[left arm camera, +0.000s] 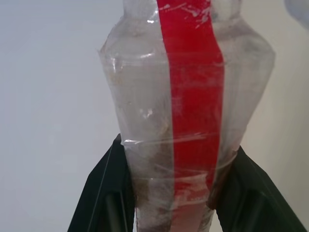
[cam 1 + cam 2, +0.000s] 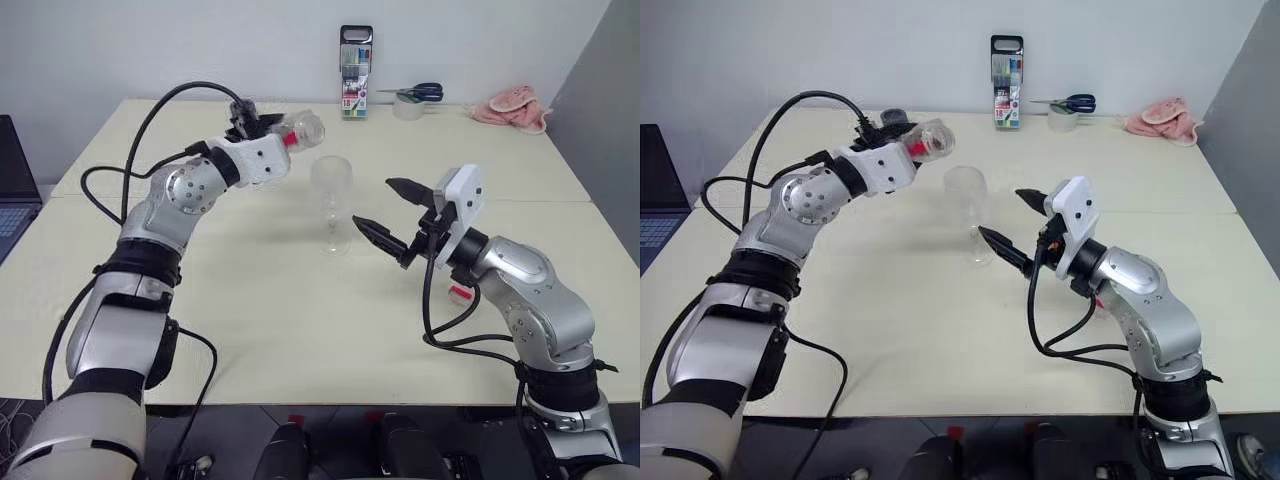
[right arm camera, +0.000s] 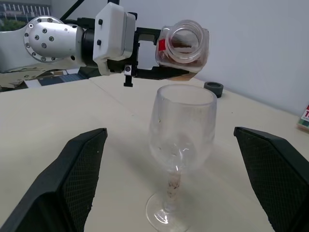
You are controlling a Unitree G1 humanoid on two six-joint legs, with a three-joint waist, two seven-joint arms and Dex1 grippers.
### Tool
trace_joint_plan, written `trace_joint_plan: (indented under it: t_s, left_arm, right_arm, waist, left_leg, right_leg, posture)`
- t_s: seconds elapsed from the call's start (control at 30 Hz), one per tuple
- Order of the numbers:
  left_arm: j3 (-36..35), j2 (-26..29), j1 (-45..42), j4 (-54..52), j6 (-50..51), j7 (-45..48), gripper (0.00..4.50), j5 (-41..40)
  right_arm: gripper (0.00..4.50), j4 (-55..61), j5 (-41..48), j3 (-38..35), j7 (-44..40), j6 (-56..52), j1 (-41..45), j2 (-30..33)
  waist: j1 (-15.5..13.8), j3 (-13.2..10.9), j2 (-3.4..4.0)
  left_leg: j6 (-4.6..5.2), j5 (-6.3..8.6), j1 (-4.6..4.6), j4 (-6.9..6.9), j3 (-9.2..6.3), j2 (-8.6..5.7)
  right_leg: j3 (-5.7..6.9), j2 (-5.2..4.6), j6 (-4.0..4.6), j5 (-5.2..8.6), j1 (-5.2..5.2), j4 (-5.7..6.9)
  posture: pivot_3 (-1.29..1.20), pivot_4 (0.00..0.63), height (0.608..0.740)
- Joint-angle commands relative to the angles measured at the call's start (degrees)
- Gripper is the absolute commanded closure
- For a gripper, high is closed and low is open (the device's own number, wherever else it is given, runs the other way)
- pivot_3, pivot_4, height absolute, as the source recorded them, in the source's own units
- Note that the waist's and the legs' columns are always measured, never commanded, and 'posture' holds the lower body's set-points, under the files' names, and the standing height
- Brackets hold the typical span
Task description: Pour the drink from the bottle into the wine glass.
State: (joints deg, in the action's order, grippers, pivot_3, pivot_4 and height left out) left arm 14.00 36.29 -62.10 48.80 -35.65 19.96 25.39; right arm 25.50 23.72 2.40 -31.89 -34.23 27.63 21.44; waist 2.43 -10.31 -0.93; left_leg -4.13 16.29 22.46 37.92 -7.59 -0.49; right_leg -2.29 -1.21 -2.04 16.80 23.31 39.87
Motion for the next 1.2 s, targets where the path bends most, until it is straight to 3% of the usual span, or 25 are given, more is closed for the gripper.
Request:
trace_joint_plan:
  t_s: [0.03,0.23,1.2]
  left_arm:
    - [1.16,1.4,-3.64,1.56,-4.57,-3.86,2.81,3.06]
    - [2.95,1.41,-6.43,6.0,-7.22,-7.63,2.81,6.58]
    - [10.82,4.25,-15.44,12.3,-10.6,-23.54,2.81,20.1]
  right_arm:
    - [0.0,1.47,0.82,-1.14,-1.19,-0.21,0.25,2.19]
    - [0.0,1.79,1.75,-1.51,-2.26,-1.58,0.17,5.0]
    - [0.0,0.9,2.28,-1.05,-1.58,-1.56,0.12,4.82]
  waist:
    - [0.0,0.0,0.0]
    - [0.13,0.0,0.0]
    - [0.59,0.0,-0.01]
  left_leg:
    - [0.0,0.0,0.01,0.01,0.0,-0.01]
    - [0.02,0.01,0.01,0.01,0.01,-0.01]
    - [0.01,0.0,0.03,0.02,0.01,-0.02]
  right_leg:
    - [0.0,0.0,0.0,0.0,0.0,0.0]
    - [0.01,0.0,0.0,0.0,0.01,0.01]
    - [0.01,0.0,-0.01,0.0,0.03,0.06]
  posture:
    - [0.0,0.15,0.74]
    - [0.0,0.15,0.74]
    - [0.0,0.15,0.74]
